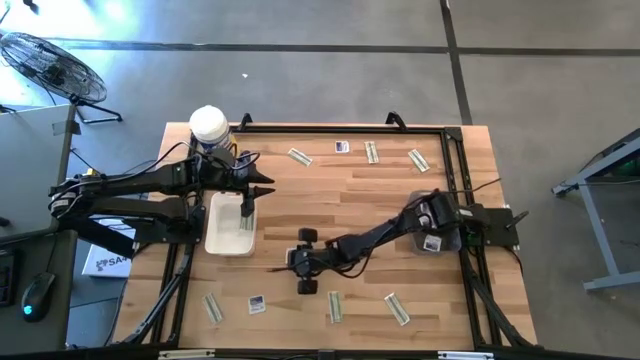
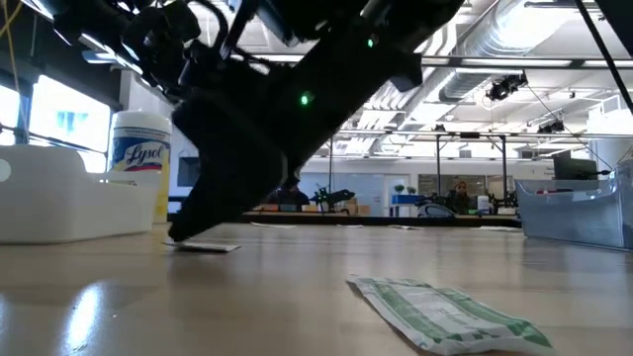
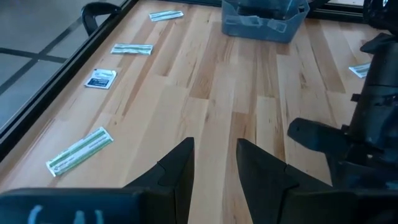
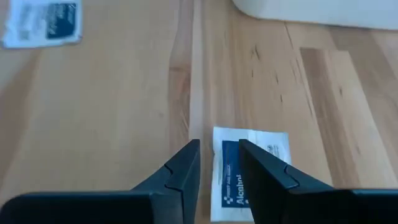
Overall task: Pick & Place First Aid Supplies
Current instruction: Put the blue alcohol pad into the black bin
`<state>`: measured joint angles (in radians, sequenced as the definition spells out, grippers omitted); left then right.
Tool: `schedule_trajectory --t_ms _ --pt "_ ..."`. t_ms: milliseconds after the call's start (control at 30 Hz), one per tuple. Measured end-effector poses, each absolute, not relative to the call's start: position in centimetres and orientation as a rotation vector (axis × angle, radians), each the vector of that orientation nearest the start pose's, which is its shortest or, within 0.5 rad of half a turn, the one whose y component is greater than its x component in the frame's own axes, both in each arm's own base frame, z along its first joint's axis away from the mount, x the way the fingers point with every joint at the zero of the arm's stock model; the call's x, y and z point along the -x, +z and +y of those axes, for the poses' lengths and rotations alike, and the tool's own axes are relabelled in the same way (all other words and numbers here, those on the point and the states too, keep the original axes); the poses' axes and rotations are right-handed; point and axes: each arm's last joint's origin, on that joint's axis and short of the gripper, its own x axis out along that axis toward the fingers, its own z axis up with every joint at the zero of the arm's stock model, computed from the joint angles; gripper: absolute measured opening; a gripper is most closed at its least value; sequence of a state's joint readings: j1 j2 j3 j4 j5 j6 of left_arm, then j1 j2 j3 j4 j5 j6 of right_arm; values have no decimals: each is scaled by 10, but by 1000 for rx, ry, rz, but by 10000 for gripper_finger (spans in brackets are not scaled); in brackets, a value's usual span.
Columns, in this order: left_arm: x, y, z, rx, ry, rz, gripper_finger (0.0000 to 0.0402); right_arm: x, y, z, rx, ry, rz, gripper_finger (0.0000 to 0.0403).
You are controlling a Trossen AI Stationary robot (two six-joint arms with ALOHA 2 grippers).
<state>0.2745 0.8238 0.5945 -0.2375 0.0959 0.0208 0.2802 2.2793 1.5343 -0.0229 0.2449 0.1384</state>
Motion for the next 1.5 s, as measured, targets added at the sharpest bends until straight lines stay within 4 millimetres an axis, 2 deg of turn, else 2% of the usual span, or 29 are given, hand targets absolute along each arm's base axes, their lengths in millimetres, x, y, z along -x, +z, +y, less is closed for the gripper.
schedule_trajectory --t_ms 267,567,733,900,1100,1267,1500 --pt "-173 256 46 67 170 463 117 -463 109 123 86 -2 791 73" --pt "-173 256 46 67 170 466 117 -459 107 119 99 -26 850 8" --pt "-173 256 46 68 170 470 117 -455 112 117 52 -83 874 6" --pt "-172 255 46 70 169 478 117 -445 131 107 -75 -196 926 2" --pt "-172 254 46 72 169 490 117 -424 177 96 -208 -372 947 1" --pt "-172 254 46 72 169 489 117 -395 212 88 -342 -552 979 1" --pt "-172 253 45 73 168 497 117 -344 248 89 -404 -837 1028 1"
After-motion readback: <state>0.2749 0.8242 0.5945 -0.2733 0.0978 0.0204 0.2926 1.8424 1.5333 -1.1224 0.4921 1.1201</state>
